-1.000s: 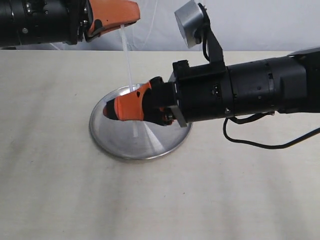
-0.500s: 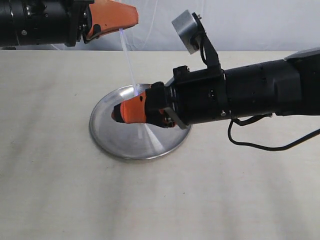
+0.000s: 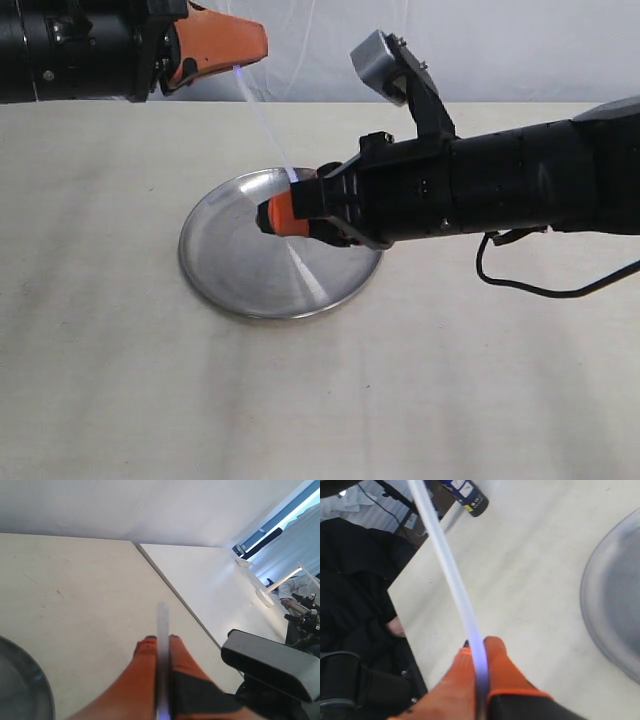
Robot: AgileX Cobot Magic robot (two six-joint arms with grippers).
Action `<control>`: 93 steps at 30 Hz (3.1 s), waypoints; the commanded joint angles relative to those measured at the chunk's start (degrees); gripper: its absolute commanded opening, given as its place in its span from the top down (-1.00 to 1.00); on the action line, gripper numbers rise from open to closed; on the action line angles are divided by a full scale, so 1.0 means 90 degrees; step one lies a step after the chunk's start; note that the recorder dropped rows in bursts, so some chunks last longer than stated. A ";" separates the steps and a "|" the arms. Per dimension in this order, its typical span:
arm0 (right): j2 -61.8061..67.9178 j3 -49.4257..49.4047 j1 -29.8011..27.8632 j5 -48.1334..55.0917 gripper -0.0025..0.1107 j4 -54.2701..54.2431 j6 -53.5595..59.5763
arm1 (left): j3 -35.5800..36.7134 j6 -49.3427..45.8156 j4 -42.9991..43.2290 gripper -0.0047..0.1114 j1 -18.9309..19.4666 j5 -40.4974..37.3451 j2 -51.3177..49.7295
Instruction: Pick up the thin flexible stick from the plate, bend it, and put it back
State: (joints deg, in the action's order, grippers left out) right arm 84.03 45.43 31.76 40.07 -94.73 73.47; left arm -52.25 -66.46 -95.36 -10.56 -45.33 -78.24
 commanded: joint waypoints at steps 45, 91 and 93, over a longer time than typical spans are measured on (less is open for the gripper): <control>-0.0096 0.0451 -0.0033 -0.1076 0.97 -0.0580 -0.0184 | 0.0360 -0.0159 0.1092 0.92 -0.0930 0.0818 -0.0218; -0.0083 0.0702 -0.0033 -0.1892 0.97 -0.0580 -0.2066 | 0.0360 -0.1127 0.2694 0.92 -0.0942 0.0160 -0.0675; -0.0083 0.0702 -0.0033 -0.1964 0.97 -0.0580 -0.2182 | 0.0360 -0.1242 0.2852 0.92 -0.0942 0.0143 -0.0675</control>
State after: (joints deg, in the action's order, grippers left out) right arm 84.61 50.15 31.58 22.81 -95.60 55.96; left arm -50.19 -76.16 -78.57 -18.52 -39.83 -83.42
